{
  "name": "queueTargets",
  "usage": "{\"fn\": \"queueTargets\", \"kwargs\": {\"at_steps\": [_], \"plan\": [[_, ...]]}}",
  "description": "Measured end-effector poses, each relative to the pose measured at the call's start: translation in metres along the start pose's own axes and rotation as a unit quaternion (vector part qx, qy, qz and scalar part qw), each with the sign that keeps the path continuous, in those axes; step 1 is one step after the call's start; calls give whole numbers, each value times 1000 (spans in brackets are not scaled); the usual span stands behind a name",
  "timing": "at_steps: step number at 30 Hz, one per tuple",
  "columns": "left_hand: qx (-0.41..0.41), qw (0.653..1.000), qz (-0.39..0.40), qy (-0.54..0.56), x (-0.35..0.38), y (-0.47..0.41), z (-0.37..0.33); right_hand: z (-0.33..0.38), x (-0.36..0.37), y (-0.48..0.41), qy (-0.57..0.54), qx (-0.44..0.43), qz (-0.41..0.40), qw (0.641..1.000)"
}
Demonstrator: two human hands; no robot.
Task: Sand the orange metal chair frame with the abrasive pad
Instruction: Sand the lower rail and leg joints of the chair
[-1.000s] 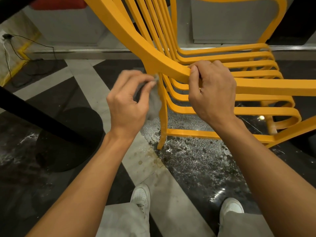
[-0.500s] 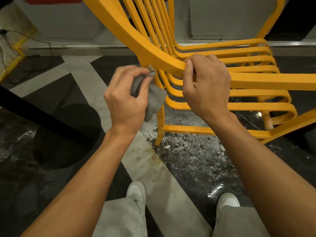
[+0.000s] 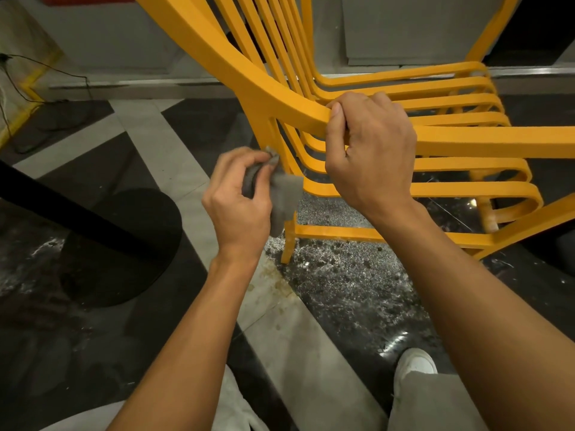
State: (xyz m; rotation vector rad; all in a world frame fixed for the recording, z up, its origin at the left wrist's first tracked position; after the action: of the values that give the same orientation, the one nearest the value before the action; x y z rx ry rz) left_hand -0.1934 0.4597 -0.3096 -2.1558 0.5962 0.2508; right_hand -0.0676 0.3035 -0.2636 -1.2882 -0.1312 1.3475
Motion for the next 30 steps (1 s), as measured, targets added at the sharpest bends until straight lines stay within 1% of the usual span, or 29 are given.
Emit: {"fn": "queueTargets", "kwargs": {"at_steps": [3, 6, 8, 13, 16, 19, 21, 23, 27, 30], "plan": [[-1, 1000, 16, -10, 3, 6, 4, 1, -1, 1, -3, -3, -11, 1000], [22, 999, -23, -5, -5, -2, -2, 1, -1, 1, -1, -3, -15, 1000], [21, 999, -36, -3, -6, -3, -1, 1, -2, 1, 1, -5, -14, 1000], [-45, 999, 22, 0, 10, 21, 20, 2, -1, 1, -1, -5, -9, 1000], [-108, 994, 17, 8, 10, 31, 31, 1, -1, 1, 2, -5, -8, 1000], [-160, 986, -11, 49, 7, 40, 38, 1, -1, 1, 1, -5, -6, 1000], [-157, 984, -37, 70, 4, 42, 33, 1, -1, 1, 2, -7, -6, 1000], [-129, 988, -56, 66, 3, 36, 22, 1, -2, 1, 0, -8, -9, 1000], [-79, 994, -62, 44, 10, 24, 5, 1, -1, 2, -1, -10, -15, 1000], [-82, 994, -60, 32, 17, 28, 11, 1, -1, 2, 1, -11, -19, 1000]]}}
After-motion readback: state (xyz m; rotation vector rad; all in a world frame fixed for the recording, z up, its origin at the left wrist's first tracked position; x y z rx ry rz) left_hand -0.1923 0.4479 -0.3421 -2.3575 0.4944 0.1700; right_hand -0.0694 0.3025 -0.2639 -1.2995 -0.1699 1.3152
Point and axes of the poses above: each hand's wrist, its own y-axis away from the middle knuckle, its own x-axis out of the palm, z = x × y, the point moved 9 cm from there along -y, towards the middle knuckle, and after that the axes turned 1 degree about x, right-handed, at the moved point
